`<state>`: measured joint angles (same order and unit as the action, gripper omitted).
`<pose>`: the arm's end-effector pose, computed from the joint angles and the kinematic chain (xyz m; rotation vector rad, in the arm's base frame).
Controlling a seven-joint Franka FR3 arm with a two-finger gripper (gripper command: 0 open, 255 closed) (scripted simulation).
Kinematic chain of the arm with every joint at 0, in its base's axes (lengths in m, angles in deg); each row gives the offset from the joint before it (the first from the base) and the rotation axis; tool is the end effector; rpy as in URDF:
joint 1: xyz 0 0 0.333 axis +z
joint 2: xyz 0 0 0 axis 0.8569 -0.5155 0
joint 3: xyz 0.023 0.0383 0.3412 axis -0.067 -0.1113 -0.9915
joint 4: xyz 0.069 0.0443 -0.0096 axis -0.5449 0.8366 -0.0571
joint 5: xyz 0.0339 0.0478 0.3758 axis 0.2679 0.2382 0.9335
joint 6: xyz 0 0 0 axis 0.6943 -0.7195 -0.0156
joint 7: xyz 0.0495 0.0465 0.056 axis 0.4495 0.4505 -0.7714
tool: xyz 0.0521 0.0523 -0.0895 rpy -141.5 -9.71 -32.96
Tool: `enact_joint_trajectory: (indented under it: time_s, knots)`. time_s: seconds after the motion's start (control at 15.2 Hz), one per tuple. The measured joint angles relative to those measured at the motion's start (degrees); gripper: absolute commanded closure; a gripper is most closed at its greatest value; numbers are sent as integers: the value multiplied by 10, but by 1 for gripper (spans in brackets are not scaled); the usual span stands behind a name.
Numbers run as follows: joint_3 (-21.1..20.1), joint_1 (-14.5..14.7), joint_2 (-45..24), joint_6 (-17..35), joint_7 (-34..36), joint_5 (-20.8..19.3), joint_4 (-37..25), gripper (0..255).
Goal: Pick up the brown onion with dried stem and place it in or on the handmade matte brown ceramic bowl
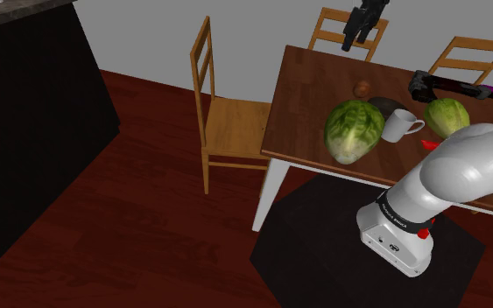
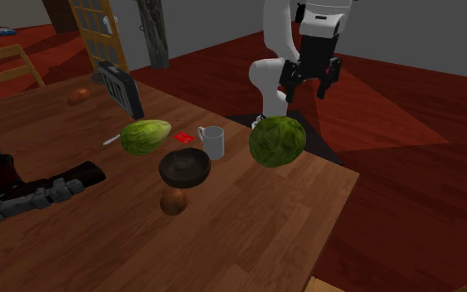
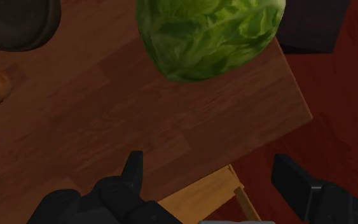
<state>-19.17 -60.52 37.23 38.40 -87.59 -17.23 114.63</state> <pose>0.3627 -0.0728 0.5789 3.0997 0.2083 -0.0151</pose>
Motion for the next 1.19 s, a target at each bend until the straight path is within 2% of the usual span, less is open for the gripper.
enact_joint_trajectory:
  time_s: [0.66,1.19]
  knots:
    - [55,-26,-186,25,-108,-72,-73,0]
    - [88,-55,-356,36,-192,-120,-178,0]
